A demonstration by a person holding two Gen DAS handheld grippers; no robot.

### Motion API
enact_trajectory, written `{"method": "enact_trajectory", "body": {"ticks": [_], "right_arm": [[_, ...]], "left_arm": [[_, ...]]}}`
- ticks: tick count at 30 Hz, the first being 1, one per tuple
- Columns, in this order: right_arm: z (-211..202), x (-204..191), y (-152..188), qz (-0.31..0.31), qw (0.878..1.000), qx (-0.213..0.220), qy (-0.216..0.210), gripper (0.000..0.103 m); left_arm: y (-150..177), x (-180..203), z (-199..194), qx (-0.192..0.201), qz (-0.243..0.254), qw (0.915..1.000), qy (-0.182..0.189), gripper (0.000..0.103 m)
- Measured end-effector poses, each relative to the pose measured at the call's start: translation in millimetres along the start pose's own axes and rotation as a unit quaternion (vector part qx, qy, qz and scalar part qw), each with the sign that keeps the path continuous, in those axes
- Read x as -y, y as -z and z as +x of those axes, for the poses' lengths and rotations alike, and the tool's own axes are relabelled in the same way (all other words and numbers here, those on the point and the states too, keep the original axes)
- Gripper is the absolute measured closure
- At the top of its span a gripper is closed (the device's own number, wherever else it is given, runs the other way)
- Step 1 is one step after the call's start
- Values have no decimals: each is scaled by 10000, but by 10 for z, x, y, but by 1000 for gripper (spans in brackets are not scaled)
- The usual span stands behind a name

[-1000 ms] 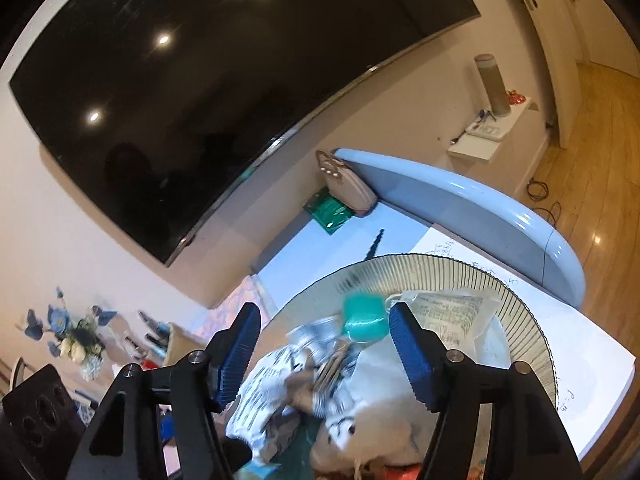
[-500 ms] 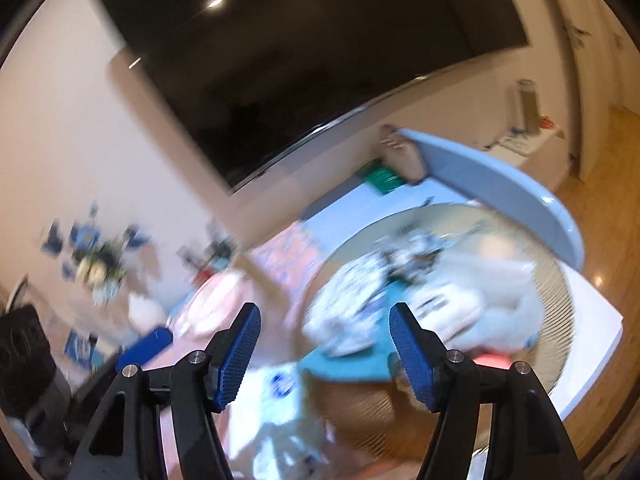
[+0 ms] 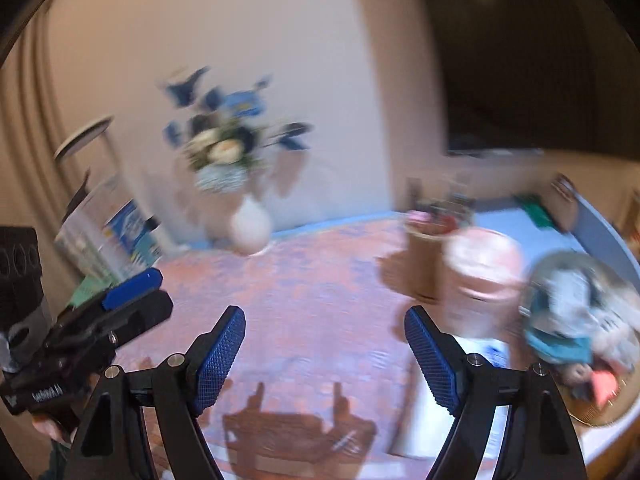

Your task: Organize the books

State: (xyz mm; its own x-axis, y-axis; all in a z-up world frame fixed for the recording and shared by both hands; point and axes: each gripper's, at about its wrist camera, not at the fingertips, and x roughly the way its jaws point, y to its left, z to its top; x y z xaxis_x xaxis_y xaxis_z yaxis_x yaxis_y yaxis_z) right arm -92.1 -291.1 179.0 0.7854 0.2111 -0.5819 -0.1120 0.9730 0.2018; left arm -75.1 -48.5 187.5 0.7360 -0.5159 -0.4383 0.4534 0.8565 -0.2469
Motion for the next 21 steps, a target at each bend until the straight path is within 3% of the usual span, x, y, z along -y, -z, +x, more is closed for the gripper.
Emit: {"method": "enact_trajectory", "body": {"ticks": [1,4,6,8,11,16,21], "right_arm": [[88,-138,-4,-127,9999,-8,-86,22],[384,-436,40,-424,9987,-68,-272,19],[698,-566,99,-521,9976,-283,-370,19],[1041,-628,196,-415,9946,-694,-657,19],[1463,-696,344,-477,9926,-1000,-501,19],[1845,-715,529,-803,9930,-868,-58,19],[2032,-517,585,-490,9953,-833,-45,19]], "left_arm": [[25,-120,-50,12,-49,9998,-211,27],[167,-453,-36,-119,-203,9948,-994,13],[304,-685,106,-414,-362,9874,-1481,12],[444,-889,233,-581,-527,9846,-1560,12],[627,-1125,490,-820,-688,9775,-1820,12],[789,-1231,701,-865,-777,9752,-1884,12],[922,-1294,835,-925,-752,9716,-2046,12]]}}
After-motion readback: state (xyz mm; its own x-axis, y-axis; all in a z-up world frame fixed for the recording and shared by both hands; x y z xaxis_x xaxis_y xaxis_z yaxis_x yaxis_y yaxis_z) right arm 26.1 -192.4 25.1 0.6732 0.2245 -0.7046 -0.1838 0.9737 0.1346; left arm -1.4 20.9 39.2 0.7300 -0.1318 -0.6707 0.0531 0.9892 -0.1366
